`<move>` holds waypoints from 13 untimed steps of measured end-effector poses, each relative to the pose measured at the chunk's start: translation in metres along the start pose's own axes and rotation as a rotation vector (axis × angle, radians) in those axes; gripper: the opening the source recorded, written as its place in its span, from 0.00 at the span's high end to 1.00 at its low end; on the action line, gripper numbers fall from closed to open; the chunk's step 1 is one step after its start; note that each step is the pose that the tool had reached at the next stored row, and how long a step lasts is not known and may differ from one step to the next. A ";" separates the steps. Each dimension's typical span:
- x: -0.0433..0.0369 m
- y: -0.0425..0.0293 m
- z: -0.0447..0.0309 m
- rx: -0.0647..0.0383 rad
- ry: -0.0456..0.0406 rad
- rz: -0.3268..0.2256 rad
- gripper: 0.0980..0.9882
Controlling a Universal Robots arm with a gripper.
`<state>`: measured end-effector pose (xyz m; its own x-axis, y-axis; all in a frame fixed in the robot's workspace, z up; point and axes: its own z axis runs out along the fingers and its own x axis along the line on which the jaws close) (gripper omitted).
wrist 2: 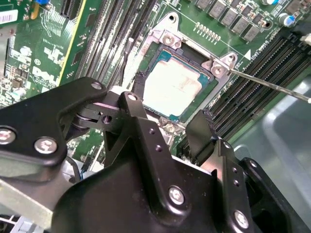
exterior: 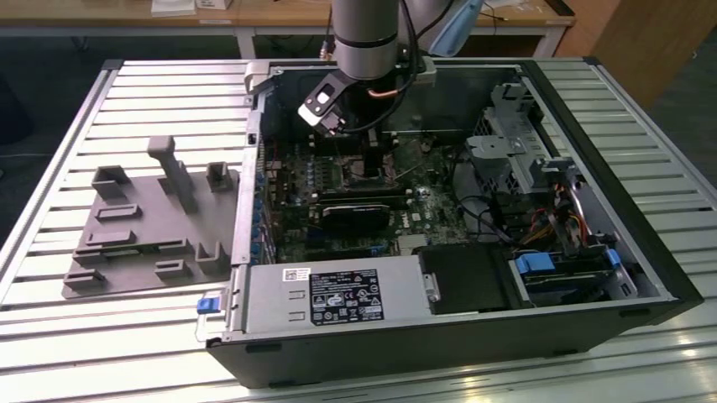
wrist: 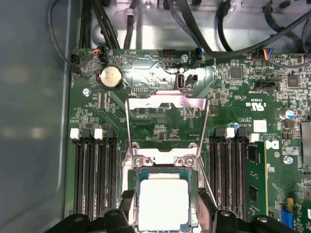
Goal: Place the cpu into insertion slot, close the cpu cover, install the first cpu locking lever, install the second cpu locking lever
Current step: 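Place the cpu into insertion slot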
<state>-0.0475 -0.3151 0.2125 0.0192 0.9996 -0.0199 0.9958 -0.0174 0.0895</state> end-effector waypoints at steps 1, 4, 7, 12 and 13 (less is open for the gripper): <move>0.0000 0.0000 0.0000 0.000 0.0002 0.000 0.42; 0.0000 0.0000 -0.0001 0.000 0.0004 0.000 0.42; 0.0000 0.0000 -0.0001 0.000 0.0006 0.000 0.51; 0.0000 0.0000 -0.0001 0.000 0.0012 0.000 0.70; 0.0000 0.0000 -0.0001 0.000 0.0013 0.000 0.77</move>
<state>-0.0475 -0.3151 0.2126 0.0192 0.9996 -0.0186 0.9958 -0.0174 0.0894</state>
